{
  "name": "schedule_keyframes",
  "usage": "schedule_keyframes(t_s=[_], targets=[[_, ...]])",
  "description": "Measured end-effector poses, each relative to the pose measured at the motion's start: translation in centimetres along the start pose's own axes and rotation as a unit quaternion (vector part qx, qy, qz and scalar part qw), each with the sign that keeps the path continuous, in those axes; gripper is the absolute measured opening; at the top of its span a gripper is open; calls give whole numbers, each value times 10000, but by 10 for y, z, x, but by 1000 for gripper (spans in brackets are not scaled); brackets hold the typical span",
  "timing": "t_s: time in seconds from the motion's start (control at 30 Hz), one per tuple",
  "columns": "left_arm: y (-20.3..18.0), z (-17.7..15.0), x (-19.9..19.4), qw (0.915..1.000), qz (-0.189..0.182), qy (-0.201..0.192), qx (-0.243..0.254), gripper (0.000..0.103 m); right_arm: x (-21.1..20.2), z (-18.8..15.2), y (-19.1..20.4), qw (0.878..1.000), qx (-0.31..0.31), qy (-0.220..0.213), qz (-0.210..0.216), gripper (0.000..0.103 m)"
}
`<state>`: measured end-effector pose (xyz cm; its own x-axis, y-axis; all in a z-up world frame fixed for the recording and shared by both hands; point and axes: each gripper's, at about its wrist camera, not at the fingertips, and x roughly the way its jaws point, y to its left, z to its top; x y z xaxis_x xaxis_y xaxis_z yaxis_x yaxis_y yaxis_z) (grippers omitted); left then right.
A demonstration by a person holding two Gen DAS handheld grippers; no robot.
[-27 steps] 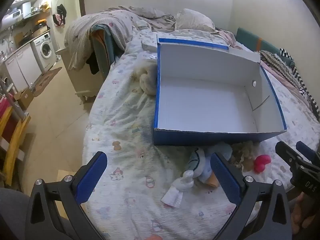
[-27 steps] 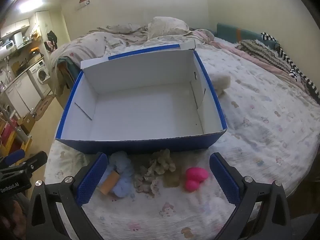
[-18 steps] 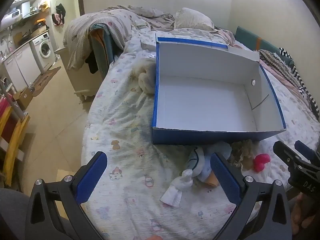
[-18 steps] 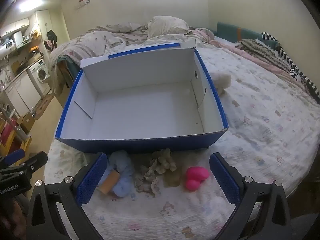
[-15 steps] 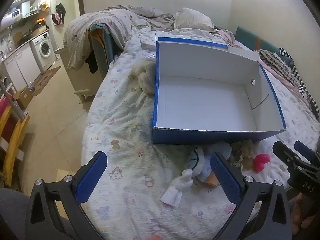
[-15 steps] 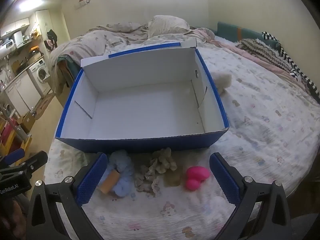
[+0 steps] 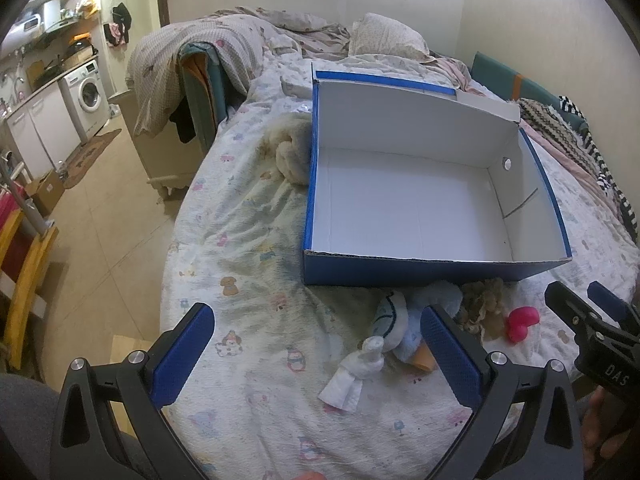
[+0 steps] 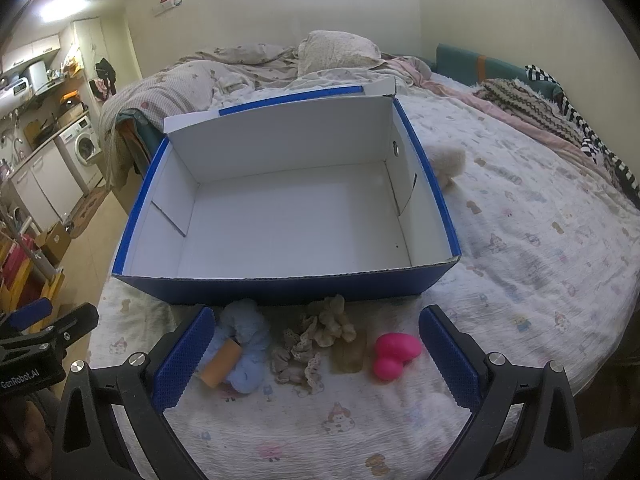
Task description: Organize soft objects
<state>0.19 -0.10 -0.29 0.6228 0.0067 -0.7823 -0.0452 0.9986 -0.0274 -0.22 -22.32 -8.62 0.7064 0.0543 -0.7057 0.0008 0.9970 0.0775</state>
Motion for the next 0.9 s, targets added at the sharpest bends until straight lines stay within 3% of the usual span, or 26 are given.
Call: schedule_keyframes(t_s=[0.9], targets=[[0, 1, -1, 10000, 25, 6, -4, 103, 1, 0, 0, 10000, 29, 7, 6, 103]])
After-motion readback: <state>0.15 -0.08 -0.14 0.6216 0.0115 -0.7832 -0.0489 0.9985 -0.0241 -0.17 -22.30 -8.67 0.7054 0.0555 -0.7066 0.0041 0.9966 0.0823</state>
